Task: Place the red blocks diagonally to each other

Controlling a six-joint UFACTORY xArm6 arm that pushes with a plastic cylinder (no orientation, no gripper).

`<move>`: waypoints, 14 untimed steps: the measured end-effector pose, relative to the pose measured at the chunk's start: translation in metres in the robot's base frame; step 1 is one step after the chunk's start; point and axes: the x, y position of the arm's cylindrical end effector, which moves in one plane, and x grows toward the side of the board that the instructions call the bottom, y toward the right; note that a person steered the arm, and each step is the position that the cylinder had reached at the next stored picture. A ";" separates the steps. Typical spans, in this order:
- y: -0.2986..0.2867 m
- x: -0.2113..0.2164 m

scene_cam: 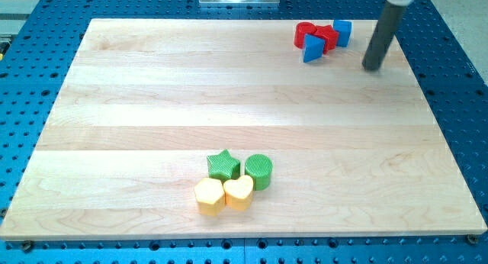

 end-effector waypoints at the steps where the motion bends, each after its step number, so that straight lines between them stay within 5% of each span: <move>1: 0.023 -0.057; 4: -0.111 -0.018; 6: -0.115 -0.064; 8: -0.217 -0.030; 9: -0.176 -0.077; 10: -0.238 -0.067; 11: -0.309 0.020; 14: -0.234 -0.012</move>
